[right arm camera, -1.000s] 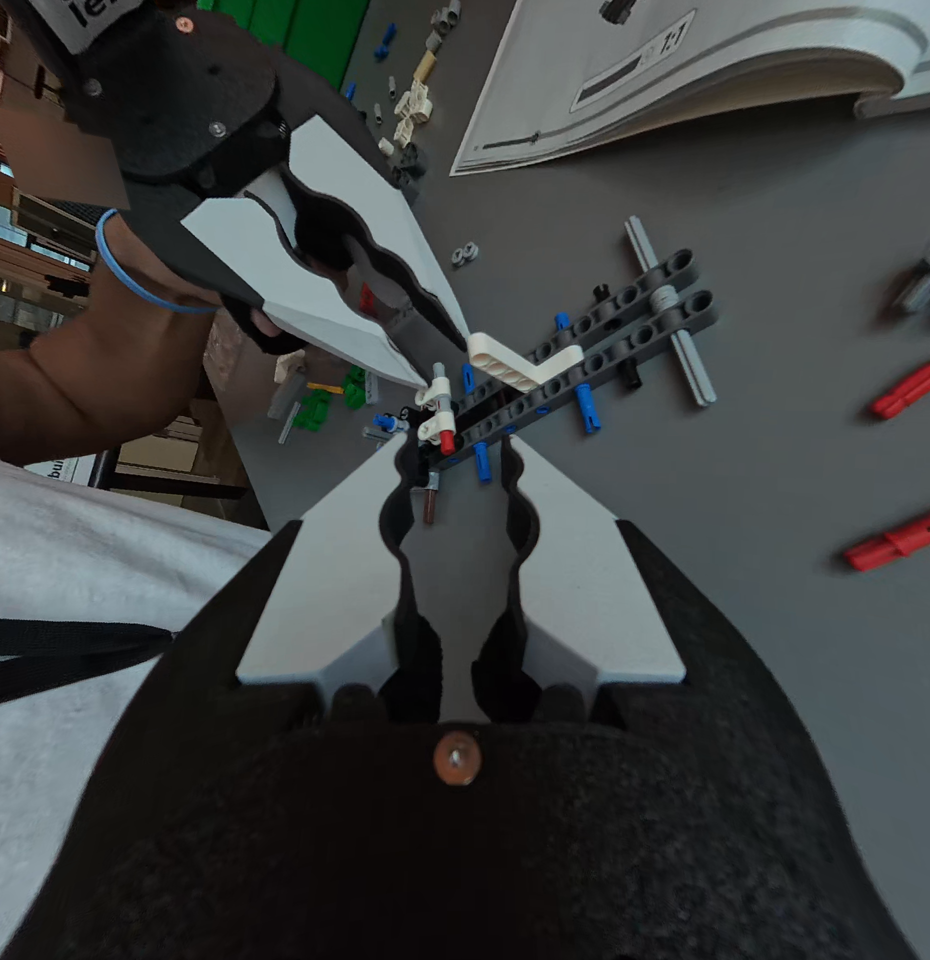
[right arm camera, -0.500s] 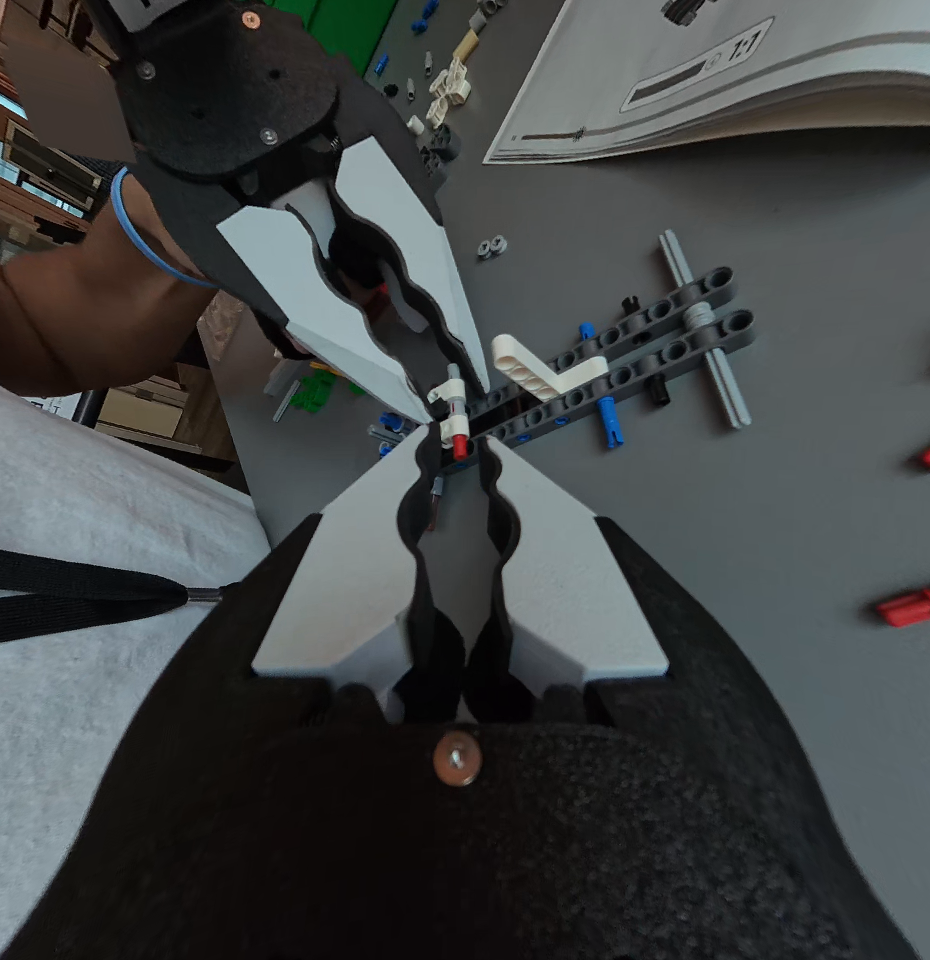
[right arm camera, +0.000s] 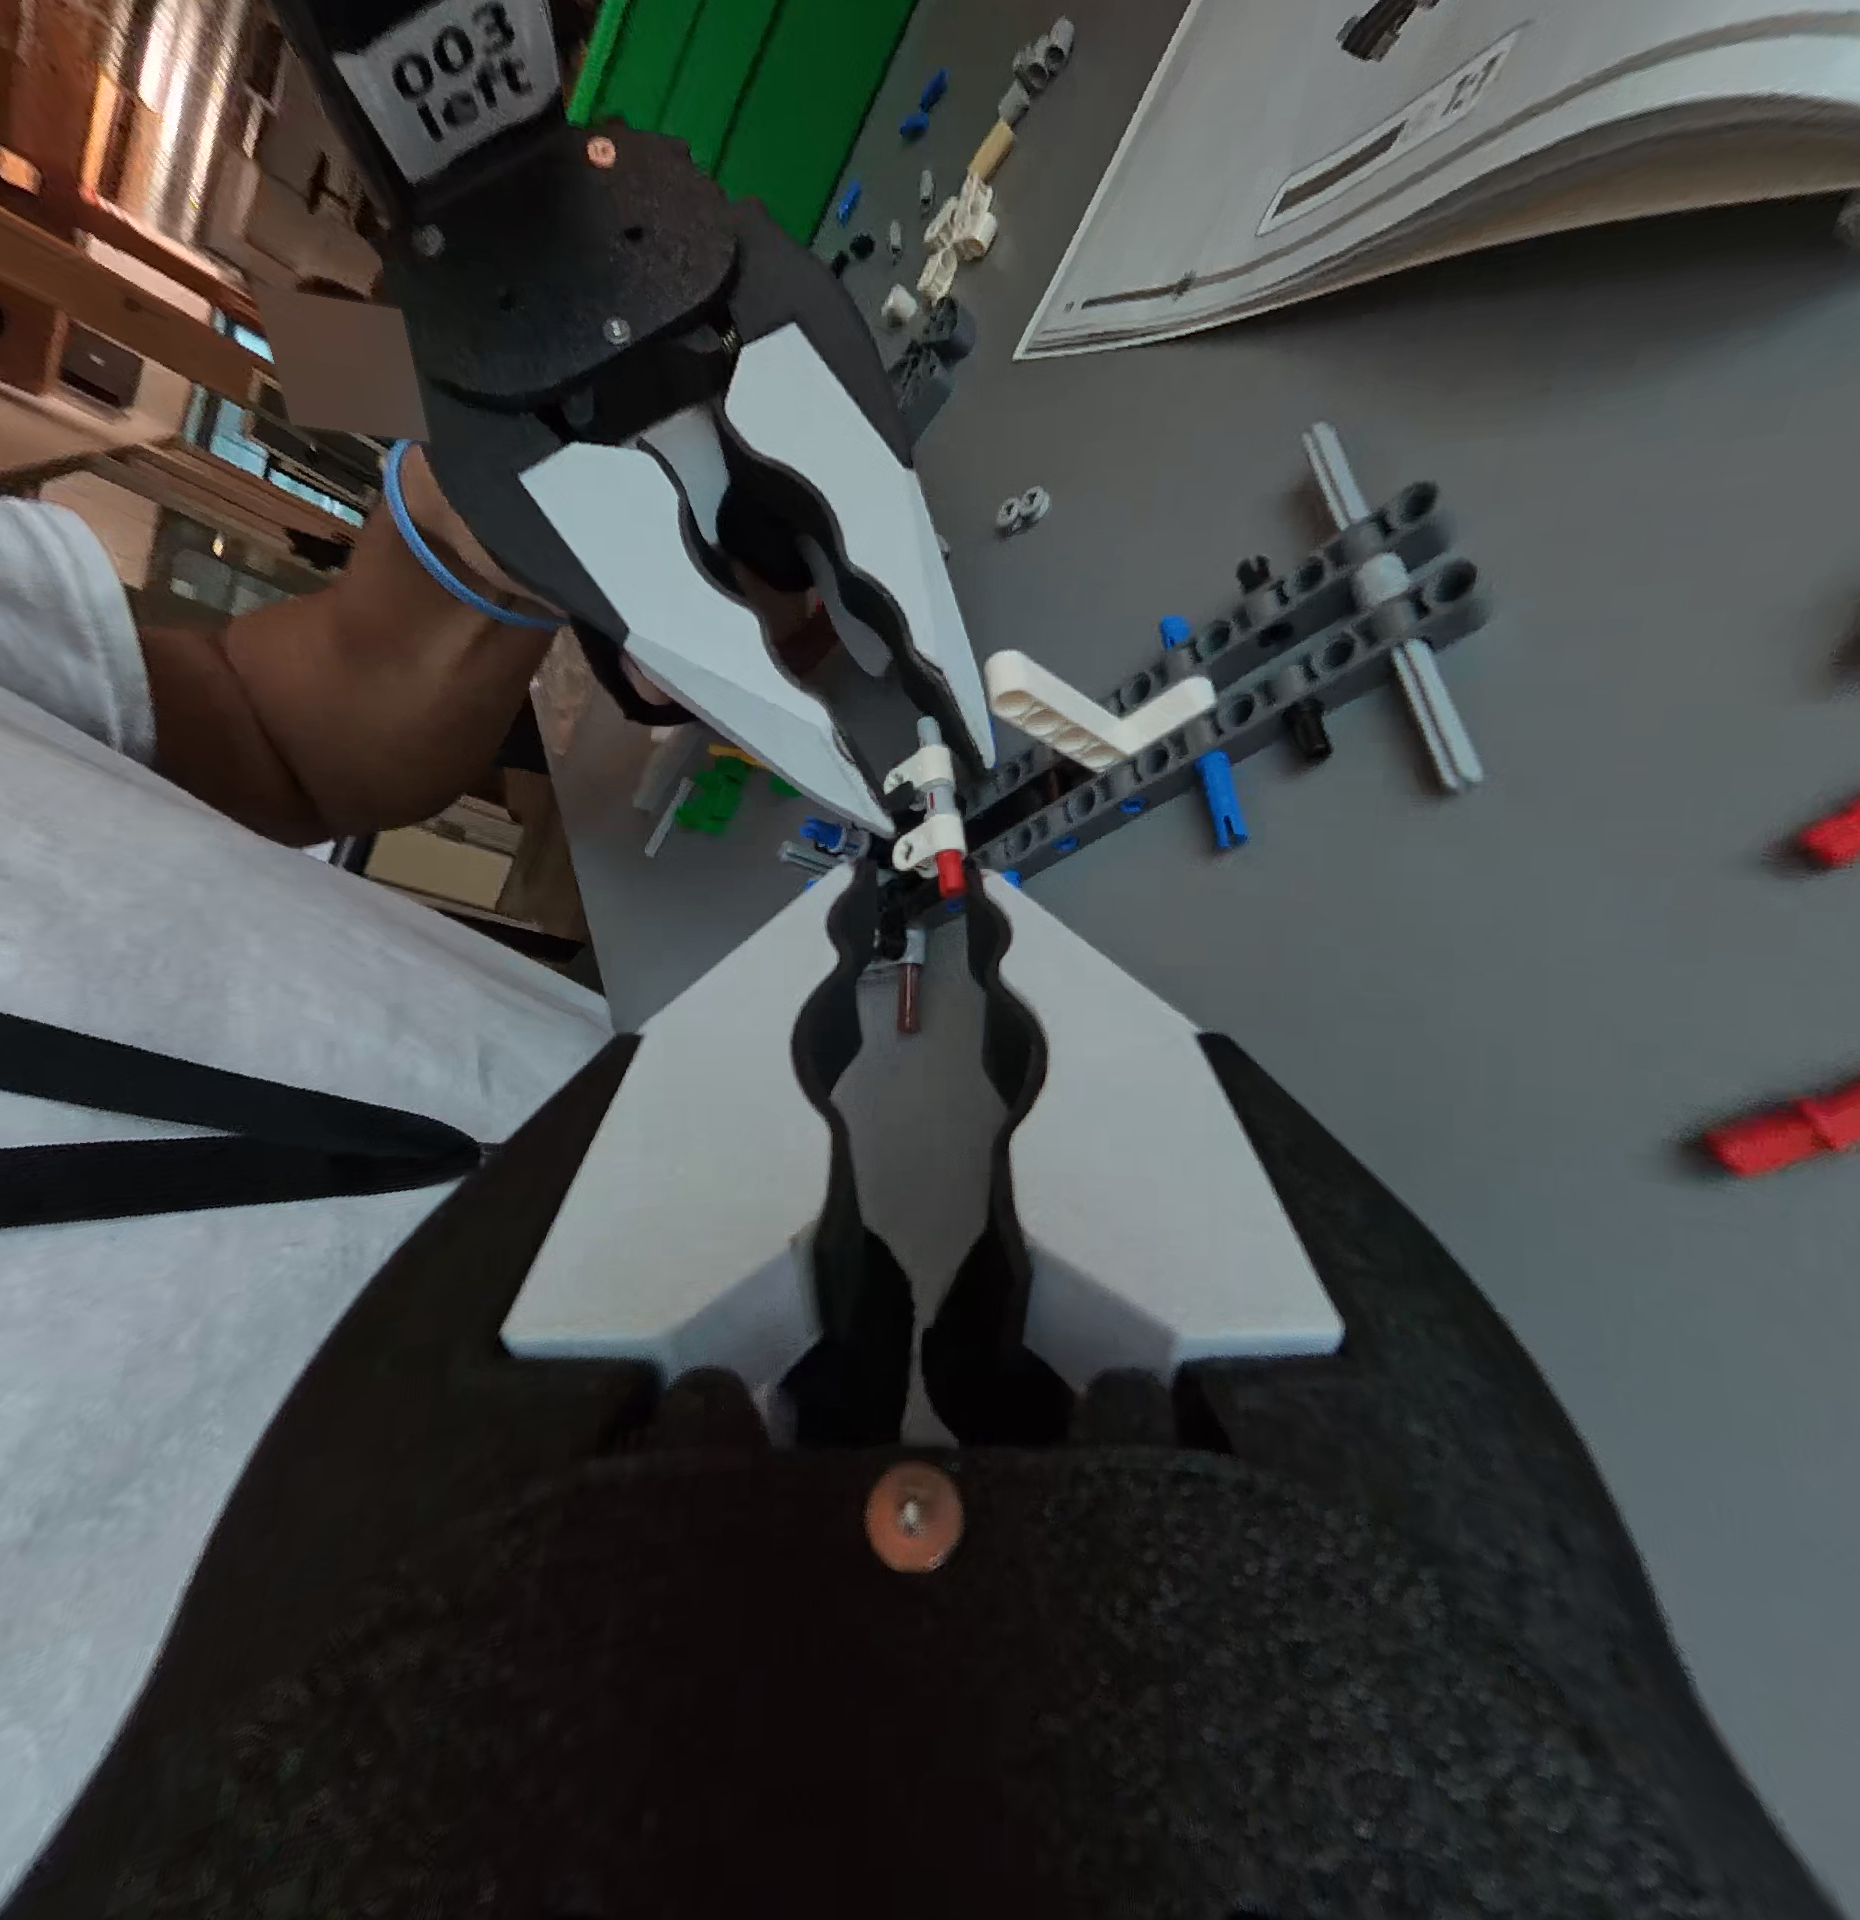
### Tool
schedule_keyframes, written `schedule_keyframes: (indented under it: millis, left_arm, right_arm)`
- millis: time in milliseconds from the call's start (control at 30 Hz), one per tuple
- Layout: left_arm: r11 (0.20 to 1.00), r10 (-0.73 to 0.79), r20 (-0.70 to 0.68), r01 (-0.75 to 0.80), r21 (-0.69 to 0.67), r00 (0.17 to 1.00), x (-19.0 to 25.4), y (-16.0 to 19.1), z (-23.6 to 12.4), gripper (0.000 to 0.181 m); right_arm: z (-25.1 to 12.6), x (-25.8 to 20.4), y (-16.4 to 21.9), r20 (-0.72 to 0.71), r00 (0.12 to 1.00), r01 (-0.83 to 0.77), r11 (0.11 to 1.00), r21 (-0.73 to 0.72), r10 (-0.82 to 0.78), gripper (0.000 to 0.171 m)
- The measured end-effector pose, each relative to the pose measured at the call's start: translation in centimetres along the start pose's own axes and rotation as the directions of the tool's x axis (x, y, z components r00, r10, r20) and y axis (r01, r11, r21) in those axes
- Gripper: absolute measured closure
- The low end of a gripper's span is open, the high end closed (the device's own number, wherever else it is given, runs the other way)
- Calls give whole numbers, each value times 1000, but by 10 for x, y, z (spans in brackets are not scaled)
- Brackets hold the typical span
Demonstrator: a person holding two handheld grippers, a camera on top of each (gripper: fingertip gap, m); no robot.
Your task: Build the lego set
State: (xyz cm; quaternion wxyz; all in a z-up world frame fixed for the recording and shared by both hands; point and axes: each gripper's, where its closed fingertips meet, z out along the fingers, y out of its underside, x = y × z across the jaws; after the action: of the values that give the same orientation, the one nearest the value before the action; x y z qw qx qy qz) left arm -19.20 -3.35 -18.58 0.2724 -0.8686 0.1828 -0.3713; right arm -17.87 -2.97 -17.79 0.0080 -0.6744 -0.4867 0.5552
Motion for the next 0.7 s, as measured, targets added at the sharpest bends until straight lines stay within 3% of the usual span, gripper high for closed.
schedule_keyframes:
  millis: [33, 133, 267, 433, 700]
  left_arm:
    - [1000, 4, 13, -4, -1, 1000, -1, 1, -2, 164]
    - [998, 60, 13, -60, -1, 998, 5, 1, -4, 168]
    - [984, 171, 15, -172, 55, 985, 19, -9, -7, 173]
    - [972, 219, 12, -219, 85, 976, 29, -5, -5, 174]
    - [931, 259, -17, -244, 272, 966, 49, -22, -23, 176]
  right_arm:
    - [-7, 3, -1, -12, 1000, -9, 1000, 26, 9, 157]
    - [-19, 9, 6, -71, 997, -11, 1000, 29, 13, 150]
    - [-12, -6, 11, -28, 995, -98, 994, 51, 100, 137]
    - [-10, -11, 10, -14, 994, -109, 990, 90, 111, 133]
    - [-14, -28, -2, 159, 986, -79, 984, 158, 53, 125]
